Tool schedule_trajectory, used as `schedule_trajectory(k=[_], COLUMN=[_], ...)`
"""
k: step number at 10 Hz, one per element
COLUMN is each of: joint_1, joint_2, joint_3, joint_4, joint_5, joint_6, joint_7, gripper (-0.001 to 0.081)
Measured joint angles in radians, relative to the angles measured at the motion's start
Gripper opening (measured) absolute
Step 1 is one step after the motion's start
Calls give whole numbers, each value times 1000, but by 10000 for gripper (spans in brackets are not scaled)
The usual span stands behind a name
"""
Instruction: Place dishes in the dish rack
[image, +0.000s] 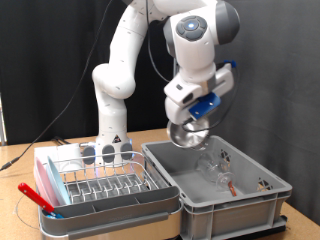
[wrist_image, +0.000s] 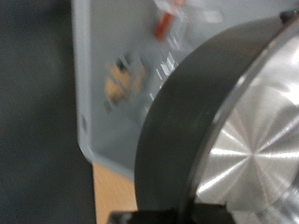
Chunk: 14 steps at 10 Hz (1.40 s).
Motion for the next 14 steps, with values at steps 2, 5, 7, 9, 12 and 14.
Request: schedule_trajectory(k=[2,5,7,9,12,14], joint_1=[0,42,24,-41,-95,-144], joint_2=[-8,-35,-28,-11,-12,-10], joint_3=[-50,-158,-123,-52,-42,-2], joint_4=[20,-1,5,12,-10,-30], joint_5=[-152,-260,-298,-423,-504,-535], joint_6=[-104,-162,-201,-286,-239,-218], joint_7=[-9,-93,-91,-116,-141,-173], gripper=[20,20,20,20,20,20])
